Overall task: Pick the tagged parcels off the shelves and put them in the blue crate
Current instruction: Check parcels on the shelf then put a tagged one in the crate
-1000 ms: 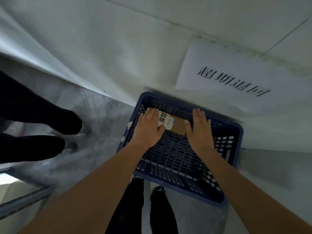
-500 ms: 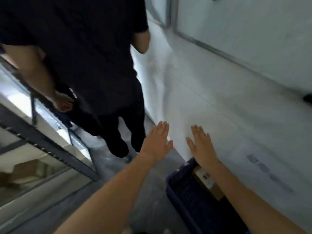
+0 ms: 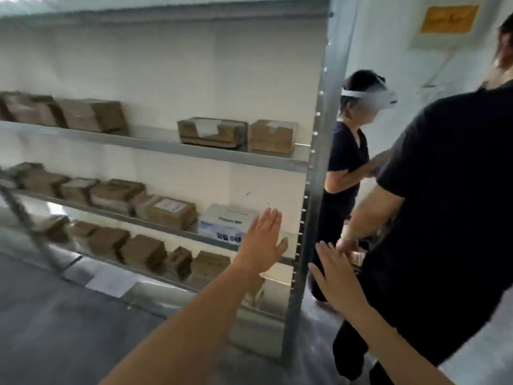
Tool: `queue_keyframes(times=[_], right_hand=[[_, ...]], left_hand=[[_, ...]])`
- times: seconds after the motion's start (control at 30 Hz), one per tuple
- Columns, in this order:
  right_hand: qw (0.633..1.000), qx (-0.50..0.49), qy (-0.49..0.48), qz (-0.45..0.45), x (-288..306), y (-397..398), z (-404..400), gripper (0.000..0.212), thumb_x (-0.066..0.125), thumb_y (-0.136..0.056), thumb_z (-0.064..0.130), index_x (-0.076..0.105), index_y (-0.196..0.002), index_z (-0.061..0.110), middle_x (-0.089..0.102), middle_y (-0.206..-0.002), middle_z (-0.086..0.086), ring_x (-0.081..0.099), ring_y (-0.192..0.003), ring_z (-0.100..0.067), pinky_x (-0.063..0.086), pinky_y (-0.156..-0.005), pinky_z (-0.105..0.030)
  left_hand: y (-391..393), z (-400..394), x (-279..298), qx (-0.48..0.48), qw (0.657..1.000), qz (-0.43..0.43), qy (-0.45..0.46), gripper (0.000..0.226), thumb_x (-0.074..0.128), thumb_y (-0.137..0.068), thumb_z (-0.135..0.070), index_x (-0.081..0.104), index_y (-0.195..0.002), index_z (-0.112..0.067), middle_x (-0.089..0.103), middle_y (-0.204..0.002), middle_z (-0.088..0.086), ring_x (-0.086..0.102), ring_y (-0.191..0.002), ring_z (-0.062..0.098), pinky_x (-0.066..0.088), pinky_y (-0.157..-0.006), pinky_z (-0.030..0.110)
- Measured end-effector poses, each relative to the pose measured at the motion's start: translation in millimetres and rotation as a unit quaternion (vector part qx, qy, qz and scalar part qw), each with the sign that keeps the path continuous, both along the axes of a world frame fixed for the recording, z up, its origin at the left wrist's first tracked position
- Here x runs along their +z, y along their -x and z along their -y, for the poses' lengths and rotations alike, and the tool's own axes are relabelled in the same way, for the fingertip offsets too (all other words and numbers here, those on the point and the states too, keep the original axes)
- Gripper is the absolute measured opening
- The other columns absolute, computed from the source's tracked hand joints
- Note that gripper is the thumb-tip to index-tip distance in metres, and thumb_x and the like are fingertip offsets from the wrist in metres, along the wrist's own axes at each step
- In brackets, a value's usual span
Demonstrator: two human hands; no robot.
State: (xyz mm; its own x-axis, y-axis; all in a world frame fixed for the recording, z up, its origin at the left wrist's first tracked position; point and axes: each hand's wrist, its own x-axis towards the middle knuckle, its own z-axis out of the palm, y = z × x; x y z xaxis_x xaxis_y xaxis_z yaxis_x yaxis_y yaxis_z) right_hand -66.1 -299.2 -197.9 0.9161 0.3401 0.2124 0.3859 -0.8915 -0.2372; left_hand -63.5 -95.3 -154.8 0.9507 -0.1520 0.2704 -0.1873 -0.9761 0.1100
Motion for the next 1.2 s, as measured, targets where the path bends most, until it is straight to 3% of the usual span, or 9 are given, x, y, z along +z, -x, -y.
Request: queue_keyframes(times=[0.23, 0.33, 0.6, 0.73, 0.83, 1.07, 1.2], right_hand=[[0.99, 0.141, -0.007, -0.011, 17, -39, -198, 0.059, 0.026, -0.103, 0.046, 0.015, -0.154, 0.02, 0.013, -0.162, 0.002, 0.006, -0.15, -0.017, 0.0, -0.122, -0.042], [0.981, 0.195, -0.012, -0.002, 25, -55, -265, 0.061, 0.025, -0.102, 0.049, 0.012, -0.155, 0.023, 0.009, -0.163, 0.004, 0.005, -0.15, -0.015, -0.004, -0.117, -0.032], [0.952, 0.305, -0.026, 0.006, 44, -120, -405, 0.06, 0.031, -0.102, 0.045, 0.017, -0.154, 0.021, 0.013, -0.163, 0.001, 0.007, -0.15, -0.017, -0.002, -0.114, -0.032], [0.933, 0.359, -0.015, 0.006, 69, -144, -464, 0.063, 0.029, -0.101, 0.049, 0.012, -0.155, 0.023, 0.008, -0.163, 0.003, 0.003, -0.15, -0.018, 0.003, -0.119, -0.037], [0.92, 0.388, -0.054, 0.009, 92, -153, -510, 0.062, 0.03, -0.102, 0.046, 0.013, -0.155, 0.019, 0.009, -0.163, 0.001, 0.002, -0.15, -0.016, -0.002, -0.117, -0.033], [0.916, 0.39, -0.091, 0.018, 116, -169, -605, 0.06, 0.031, -0.103, 0.043, 0.015, -0.155, 0.017, 0.013, -0.163, 0.0, 0.006, -0.15, -0.016, 0.005, -0.12, -0.037], [0.916, 0.364, -0.167, -0.014, 128, -179, -665, 0.062, 0.035, -0.102, 0.044, 0.017, -0.154, 0.017, 0.017, -0.162, -0.003, 0.015, -0.149, -0.019, 0.017, -0.12, -0.038]], left_hand=[[14, -174, 28, 0.163, 0.986, 0.043, -0.013, 0.067, 0.021, -0.102, -0.045, 0.0, -0.154, -0.009, -0.001, -0.163, 0.007, -0.006, -0.15, 0.02, -0.002, -0.122, 0.037], [22, -234, 30, 0.22, 0.974, 0.047, -0.015, 0.065, 0.022, -0.102, -0.044, 0.001, -0.154, -0.01, -0.002, -0.163, 0.006, -0.007, -0.15, 0.02, -0.001, -0.122, 0.038], [29, -373, 53, 0.381, 0.921, 0.082, -0.007, 0.068, 0.026, -0.101, -0.046, 0.002, -0.154, -0.011, 0.001, -0.163, 0.006, -0.006, -0.149, 0.017, -0.01, -0.116, 0.032], [27, -415, 72, 0.431, 0.898, 0.092, -0.002, 0.068, 0.025, -0.1, -0.046, 0.003, -0.154, -0.01, 0.001, -0.163, 0.006, -0.006, -0.15, 0.018, -0.006, -0.12, 0.035], [24, -443, 85, 0.458, 0.885, 0.09, -0.004, 0.068, 0.025, -0.101, -0.045, 0.002, -0.154, -0.009, 0.0, -0.163, 0.007, -0.006, -0.15, 0.018, -0.003, -0.122, 0.035], [18, -518, 98, 0.467, 0.879, 0.096, 0.003, 0.068, 0.026, -0.101, -0.046, 0.002, -0.154, -0.01, -0.001, -0.163, 0.005, -0.008, -0.149, 0.017, -0.003, -0.122, 0.034], [19, -575, 106, 0.469, 0.877, 0.104, 0.015, 0.068, 0.027, -0.101, -0.045, 0.0, -0.154, -0.01, -0.003, -0.163, 0.004, -0.009, -0.149, 0.016, -0.002, -0.123, 0.035]])
